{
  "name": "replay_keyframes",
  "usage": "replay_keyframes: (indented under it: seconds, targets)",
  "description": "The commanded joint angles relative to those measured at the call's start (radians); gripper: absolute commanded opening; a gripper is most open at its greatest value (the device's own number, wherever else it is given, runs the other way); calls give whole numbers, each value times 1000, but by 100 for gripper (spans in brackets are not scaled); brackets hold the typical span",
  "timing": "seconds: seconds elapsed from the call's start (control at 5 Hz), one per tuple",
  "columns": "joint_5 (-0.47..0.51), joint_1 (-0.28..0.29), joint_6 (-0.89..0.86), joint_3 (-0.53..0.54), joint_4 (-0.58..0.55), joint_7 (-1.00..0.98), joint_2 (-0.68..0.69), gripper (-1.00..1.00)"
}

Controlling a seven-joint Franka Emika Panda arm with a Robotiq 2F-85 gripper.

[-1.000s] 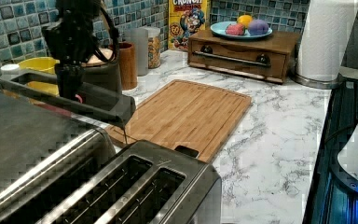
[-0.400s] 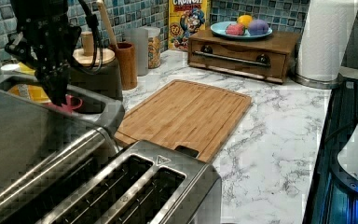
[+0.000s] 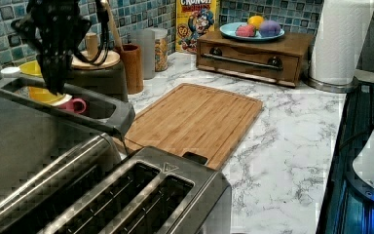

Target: Close the oven.

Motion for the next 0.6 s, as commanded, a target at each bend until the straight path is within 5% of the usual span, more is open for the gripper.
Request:
replay_keyframes:
  seconds: [0.2, 0.6]
  targets:
    - [-66, -18, 13, 27, -79, -22, -281, -100]
    - [-64, -33, 14, 42, -79, -22, -281, -100]
